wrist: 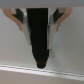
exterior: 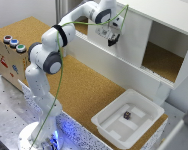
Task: Slide the door to the left
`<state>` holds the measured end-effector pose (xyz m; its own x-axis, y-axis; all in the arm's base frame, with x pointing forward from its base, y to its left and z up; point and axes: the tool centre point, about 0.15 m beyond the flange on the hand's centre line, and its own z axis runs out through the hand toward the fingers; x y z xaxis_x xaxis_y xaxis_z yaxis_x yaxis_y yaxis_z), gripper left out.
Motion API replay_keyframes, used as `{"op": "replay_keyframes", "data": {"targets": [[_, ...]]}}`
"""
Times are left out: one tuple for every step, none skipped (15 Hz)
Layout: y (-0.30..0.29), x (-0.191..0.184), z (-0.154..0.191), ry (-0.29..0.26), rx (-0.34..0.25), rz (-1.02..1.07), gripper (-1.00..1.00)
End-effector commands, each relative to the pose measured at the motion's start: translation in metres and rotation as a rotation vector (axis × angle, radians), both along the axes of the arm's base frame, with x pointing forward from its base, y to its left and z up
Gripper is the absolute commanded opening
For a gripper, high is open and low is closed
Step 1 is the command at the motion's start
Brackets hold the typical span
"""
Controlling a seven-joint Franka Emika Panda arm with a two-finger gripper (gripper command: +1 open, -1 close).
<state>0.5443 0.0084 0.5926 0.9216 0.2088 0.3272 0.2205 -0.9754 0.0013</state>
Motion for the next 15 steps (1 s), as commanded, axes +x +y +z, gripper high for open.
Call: {"op": "replay_keyframes", "data": {"targets": [[0.085, 0.017, 0.003, -0.069, -0.082, 0.057, -1.0], [0.1, 0.018, 0.005, -0.072, -0.077, 0.076, -1.0], [0.114, 0.018, 0.007, -0.074, -0.074, 0.094, -1.0], [0.126, 0.019, 0.007, -0.075, -0.072, 0.108, -1.0], [0.136, 0.02, 0.007, -0.07, -0.067, 0.116, -1.0], [0.143, 0.021, 0.007, -0.07, -0.067, 0.124, -1.0], [0.151, 0.021, 0.007, -0.063, -0.067, 0.132, -1.0], [0.159, 0.021, 0.007, -0.061, -0.069, 0.139, -1.0], [0.165, 0.022, 0.007, -0.062, -0.067, 0.145, -1.0], [0.172, 0.021, 0.007, -0.061, -0.064, 0.153, -1.0], [0.178, 0.019, 0.007, -0.062, -0.065, 0.163, -1.0], [0.182, 0.016, 0.007, -0.063, -0.063, 0.162, -1.0], [0.184, 0.011, 0.007, -0.072, -0.067, 0.151, -1.0], [0.184, 0.005, 0.007, -0.102, -0.09, 0.121, 1.0], [0.18, -0.011, 0.007, -0.164, -0.127, 0.049, 1.0]]}}
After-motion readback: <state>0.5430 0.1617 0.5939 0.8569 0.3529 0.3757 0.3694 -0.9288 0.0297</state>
